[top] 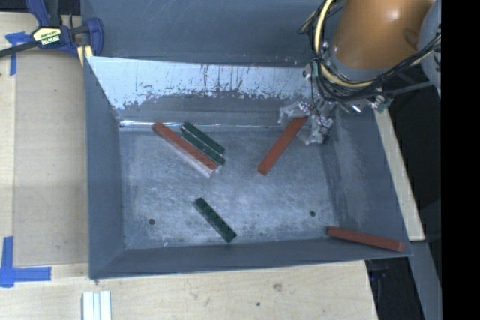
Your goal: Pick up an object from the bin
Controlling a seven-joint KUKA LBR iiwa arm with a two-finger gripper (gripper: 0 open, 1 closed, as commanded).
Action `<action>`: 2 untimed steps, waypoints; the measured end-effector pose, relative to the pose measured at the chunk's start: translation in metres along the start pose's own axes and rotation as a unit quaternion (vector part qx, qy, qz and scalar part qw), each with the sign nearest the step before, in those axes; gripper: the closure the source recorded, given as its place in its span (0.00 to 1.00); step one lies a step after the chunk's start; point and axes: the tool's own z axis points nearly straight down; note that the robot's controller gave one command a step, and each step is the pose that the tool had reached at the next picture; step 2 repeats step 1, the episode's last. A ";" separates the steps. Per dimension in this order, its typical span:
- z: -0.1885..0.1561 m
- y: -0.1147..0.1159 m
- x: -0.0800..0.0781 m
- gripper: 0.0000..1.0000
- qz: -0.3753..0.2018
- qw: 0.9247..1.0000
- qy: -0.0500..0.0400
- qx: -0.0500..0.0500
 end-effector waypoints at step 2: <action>-0.066 -0.033 0.020 1.00 0.014 1.000 0.000 0.000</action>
Offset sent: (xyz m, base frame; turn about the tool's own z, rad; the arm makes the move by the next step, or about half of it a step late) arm 0.0062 -0.0351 0.0611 0.0224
